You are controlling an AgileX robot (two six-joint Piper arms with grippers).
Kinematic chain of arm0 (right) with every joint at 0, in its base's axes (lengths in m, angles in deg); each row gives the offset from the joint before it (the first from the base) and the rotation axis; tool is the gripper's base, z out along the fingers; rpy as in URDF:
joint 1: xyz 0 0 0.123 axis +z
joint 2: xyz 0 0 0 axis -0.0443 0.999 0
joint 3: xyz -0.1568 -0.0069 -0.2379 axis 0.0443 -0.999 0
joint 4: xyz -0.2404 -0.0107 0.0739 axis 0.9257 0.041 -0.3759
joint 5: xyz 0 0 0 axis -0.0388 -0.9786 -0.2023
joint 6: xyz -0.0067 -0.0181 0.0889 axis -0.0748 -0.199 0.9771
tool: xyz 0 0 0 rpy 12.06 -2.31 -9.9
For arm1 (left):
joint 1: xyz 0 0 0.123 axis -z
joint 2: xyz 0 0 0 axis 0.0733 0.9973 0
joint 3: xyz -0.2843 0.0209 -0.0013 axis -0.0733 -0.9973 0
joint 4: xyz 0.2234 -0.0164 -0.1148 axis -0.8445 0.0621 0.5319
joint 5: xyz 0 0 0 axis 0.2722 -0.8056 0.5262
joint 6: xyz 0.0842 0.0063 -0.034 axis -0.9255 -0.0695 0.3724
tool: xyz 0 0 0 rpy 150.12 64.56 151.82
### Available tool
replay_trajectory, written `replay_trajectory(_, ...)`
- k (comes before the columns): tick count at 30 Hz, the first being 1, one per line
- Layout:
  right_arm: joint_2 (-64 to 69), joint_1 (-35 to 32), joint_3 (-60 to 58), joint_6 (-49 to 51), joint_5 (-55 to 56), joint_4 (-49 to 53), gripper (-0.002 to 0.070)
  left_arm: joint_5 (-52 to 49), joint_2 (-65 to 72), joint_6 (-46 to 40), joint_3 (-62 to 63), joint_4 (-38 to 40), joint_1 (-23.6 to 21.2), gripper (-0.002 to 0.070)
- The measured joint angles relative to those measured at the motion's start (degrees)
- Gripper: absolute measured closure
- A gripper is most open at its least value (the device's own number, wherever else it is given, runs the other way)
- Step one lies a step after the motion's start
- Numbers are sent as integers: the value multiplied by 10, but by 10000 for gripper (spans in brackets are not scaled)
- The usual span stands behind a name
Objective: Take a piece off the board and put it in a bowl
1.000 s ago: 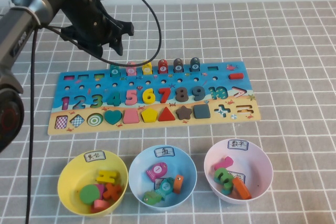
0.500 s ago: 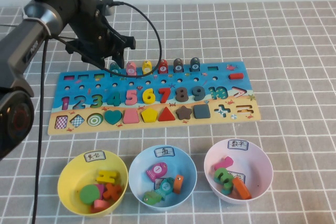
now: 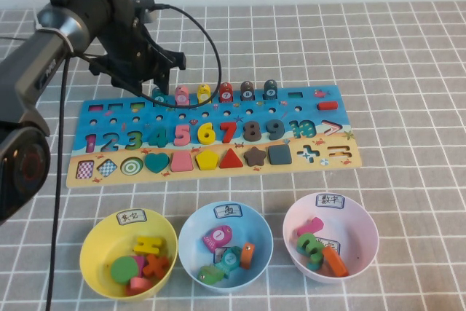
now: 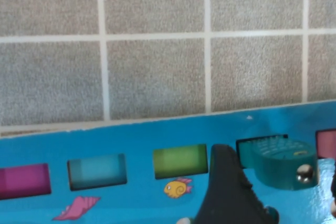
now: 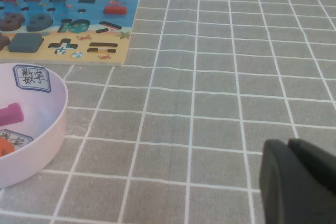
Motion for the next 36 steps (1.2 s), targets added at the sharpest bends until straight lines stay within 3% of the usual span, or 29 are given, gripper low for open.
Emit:
replay_trajectory(23, 0, 0, 0, 0, 0, 0, 694, 13, 28, 6, 0, 7, 0, 316)
replay_trajectory(36, 0, 0, 0, 0, 0, 0, 694, 14, 28, 5, 1, 21, 0, 405)
